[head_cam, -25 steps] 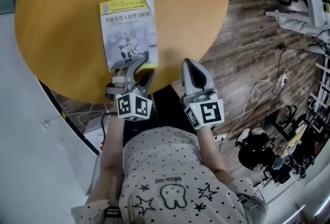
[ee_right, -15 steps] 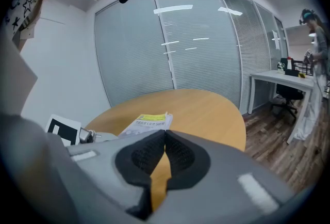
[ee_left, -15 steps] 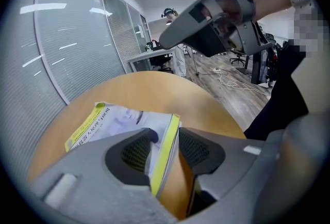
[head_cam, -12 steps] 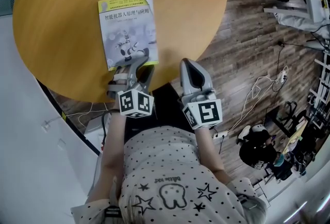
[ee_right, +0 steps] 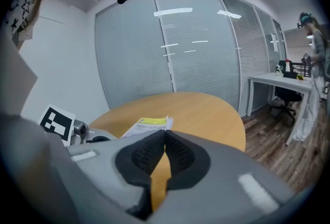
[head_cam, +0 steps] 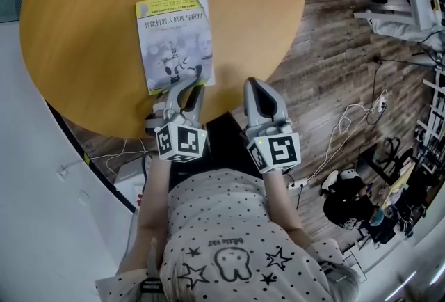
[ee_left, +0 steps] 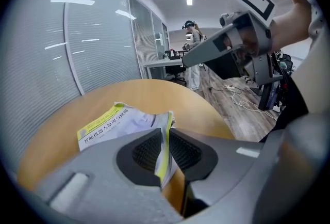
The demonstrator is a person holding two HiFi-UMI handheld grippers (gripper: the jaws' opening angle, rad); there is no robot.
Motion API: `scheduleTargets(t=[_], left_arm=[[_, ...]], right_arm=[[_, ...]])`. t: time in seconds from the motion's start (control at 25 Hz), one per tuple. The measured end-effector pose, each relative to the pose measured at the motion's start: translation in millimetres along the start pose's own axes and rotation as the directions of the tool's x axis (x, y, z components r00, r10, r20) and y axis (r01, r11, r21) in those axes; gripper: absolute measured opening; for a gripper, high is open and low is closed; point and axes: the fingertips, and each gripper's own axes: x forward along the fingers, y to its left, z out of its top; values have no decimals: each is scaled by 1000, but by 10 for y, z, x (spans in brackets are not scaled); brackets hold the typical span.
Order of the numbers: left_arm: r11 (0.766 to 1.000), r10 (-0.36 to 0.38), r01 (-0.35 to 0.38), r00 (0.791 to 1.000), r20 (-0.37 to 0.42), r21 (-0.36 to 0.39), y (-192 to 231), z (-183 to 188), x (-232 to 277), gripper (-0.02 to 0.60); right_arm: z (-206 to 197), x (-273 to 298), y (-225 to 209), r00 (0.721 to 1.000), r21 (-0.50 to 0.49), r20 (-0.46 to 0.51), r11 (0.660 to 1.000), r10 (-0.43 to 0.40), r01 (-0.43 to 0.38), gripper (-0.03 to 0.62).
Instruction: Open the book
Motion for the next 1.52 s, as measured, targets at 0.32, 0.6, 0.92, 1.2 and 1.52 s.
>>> scheduleTargets(t=[0.32, 0.6, 0.92, 1.2, 1.52], left_arm=[[992, 10, -7, 1000, 24, -129, 95, 24, -10, 54], [979, 22, -16, 999, 26, -205, 186, 47, -57, 25], [967, 52, -43, 998, 29, -253, 254, 77, -117, 25], [897, 153, -99, 984, 92, -432, 499, 106, -268, 23], [781, 321, -206, 942, 96, -590, 799, 12, -571, 23]], right_arm=[[83, -6, -14, 1000, -8, 11, 1000, -14, 14, 5], [136, 29, -25, 1000, -14, 11, 1000, -21, 21, 4], [195, 34, -4, 1000, -25, 22, 1000, -14, 15, 3], [249, 52, 22, 999, -38, 35, 999, -5, 6, 3], [343, 19, 105, 998, -57, 59, 998, 14, -10, 5]])
